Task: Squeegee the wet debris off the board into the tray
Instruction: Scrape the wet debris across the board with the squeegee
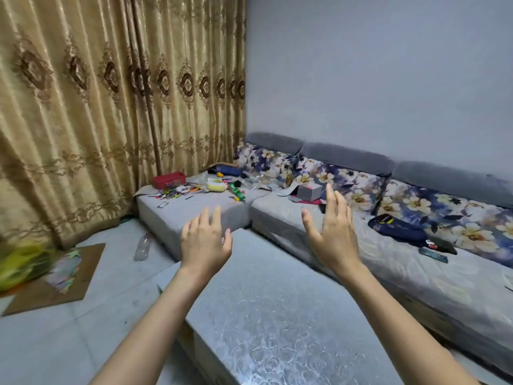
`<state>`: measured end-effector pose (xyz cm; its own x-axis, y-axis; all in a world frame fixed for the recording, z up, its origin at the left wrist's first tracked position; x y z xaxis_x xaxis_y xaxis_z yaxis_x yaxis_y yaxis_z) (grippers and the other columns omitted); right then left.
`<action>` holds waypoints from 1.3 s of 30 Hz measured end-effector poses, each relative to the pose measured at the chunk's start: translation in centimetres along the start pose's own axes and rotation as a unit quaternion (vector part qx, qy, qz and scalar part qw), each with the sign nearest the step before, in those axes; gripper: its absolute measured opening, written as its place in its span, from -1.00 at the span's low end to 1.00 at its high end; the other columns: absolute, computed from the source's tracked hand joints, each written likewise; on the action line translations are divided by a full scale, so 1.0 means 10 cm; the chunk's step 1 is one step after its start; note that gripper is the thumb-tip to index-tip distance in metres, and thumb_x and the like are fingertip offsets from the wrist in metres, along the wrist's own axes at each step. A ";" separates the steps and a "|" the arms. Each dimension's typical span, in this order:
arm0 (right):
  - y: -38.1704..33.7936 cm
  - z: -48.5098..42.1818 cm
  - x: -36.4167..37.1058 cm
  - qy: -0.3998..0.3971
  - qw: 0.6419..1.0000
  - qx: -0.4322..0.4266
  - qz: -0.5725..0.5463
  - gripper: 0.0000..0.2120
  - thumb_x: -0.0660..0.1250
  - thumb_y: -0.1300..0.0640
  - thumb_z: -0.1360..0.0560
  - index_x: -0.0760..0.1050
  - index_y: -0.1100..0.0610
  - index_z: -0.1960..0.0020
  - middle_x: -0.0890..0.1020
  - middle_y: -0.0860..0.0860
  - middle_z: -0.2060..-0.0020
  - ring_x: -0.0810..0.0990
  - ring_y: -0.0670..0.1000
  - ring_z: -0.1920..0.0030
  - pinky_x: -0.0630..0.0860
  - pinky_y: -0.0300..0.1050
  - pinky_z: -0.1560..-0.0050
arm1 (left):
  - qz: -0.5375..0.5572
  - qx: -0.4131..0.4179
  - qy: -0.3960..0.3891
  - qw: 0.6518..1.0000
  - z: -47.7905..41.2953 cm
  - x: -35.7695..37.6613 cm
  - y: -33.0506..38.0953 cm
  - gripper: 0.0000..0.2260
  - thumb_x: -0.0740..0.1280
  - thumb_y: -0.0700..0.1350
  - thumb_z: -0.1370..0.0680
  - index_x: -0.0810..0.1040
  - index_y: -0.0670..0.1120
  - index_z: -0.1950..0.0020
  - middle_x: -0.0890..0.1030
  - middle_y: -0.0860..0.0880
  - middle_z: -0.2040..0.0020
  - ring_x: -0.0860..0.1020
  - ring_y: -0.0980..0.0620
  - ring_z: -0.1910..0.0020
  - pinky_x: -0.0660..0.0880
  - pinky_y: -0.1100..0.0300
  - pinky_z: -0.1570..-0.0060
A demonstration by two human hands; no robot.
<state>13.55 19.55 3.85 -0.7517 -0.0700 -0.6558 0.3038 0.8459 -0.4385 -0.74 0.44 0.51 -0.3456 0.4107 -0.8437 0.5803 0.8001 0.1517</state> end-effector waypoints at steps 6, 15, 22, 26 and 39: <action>-0.14 -0.03 0.76 -0.093 0.994 -0.028 -0.041 -0.34 0.20 -0.06 -0.58 0.04 0.18 -0.54 0.22 0.12 -0.48 0.18 0.10 -0.47 0.19 0.00 -0.41 | -0.036 -0.070 -0.081 0.994 0.13 0.41 -0.59 -0.54 0.13 0.05 -0.58 0.26 -0.06 -0.46 0.50 -0.04 -0.29 0.50 -0.10 -0.20 0.39 0.08 -0.12; -0.39 -0.19 2.17 -0.239 0.967 -0.051 -0.070 -0.42 0.20 -0.06 -0.58 0.17 0.19 -0.49 0.37 0.13 -0.39 0.38 0.12 -0.36 0.35 0.02 -0.27 | -0.079 -0.186 -0.160 0.966 0.26 0.93 -1.45 -0.61 0.14 0.04 -0.57 0.34 -0.05 -0.36 0.55 -0.09 -0.21 0.56 -0.14 -0.12 0.47 0.08 -0.03; -0.75 -0.19 3.25 -0.368 0.921 -0.088 -0.095 -0.52 0.23 -0.03 -0.57 0.29 0.18 -0.41 0.49 0.14 -0.29 0.54 0.15 -0.19 0.48 0.04 -0.11 | -0.073 -0.311 -0.220 0.921 0.56 1.29 -2.10 -0.62 0.13 0.02 -0.59 0.35 -0.02 -0.39 0.51 -0.04 -0.29 0.53 -0.12 -0.18 0.45 0.11 -0.05; -1.08 -0.08 3.64 -0.417 0.895 -0.106 -0.117 -0.51 0.24 -0.02 -0.57 0.28 0.17 -0.42 0.51 0.15 -0.27 0.54 0.16 -0.18 0.49 0.07 -0.12 | -0.063 -0.367 -0.244 0.895 0.76 1.33 -2.52 -0.63 0.13 0.01 -0.59 0.37 -0.02 -0.38 0.54 -0.04 -0.27 0.53 -0.11 -0.19 0.47 0.11 -0.03; -2.87 0.33 5.03 -0.536 0.807 -0.208 -0.137 -0.47 0.22 -0.03 -0.57 0.18 0.15 -0.45 0.49 0.17 -0.27 0.54 0.20 -0.16 0.46 0.06 -0.14 | -0.004 -0.525 -0.237 0.817 1.20 1.36 -4.26 -0.64 0.15 0.03 -0.59 0.38 0.00 -0.37 0.58 -0.06 -0.20 0.54 -0.12 -0.17 0.49 0.10 -0.06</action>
<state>-31.07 -9.95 -18.58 0.2480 -0.5125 -0.8221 -0.1783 0.8100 -0.5587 -21.31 -33.29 -23.55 0.1228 0.3871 -0.9138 -0.4598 0.8382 0.2933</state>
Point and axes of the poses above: each hand's wrist, its own z-axis away from the middle knuckle, its own x-axis out of the palm, y = z × x, the point moved 1 cm from there along -z, towards the middle knuckle
